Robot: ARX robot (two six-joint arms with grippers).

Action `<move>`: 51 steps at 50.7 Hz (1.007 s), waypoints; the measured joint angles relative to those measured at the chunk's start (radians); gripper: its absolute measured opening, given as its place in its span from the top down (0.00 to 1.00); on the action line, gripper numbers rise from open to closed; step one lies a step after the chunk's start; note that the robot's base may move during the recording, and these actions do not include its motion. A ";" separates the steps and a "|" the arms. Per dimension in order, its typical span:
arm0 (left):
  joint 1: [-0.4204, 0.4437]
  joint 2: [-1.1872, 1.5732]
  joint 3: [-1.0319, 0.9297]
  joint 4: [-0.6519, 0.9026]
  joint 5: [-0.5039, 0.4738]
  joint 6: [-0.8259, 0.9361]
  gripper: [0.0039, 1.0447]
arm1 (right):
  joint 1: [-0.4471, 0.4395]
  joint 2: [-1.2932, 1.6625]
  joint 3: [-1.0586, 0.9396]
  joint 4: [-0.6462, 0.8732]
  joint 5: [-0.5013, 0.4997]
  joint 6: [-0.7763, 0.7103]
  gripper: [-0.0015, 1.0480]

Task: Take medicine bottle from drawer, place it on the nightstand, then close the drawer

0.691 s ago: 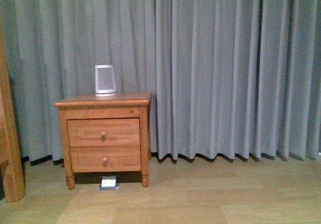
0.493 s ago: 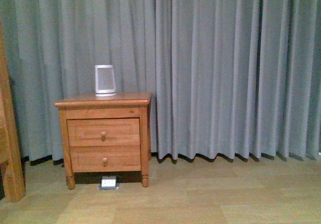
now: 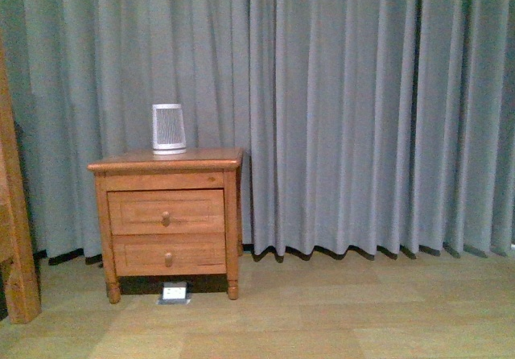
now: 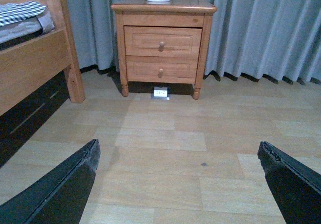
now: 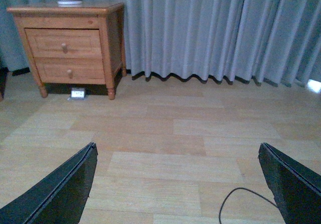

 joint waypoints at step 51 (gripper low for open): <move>0.000 0.000 0.000 0.000 0.000 0.000 0.06 | 0.000 0.000 0.000 0.000 0.000 0.000 0.07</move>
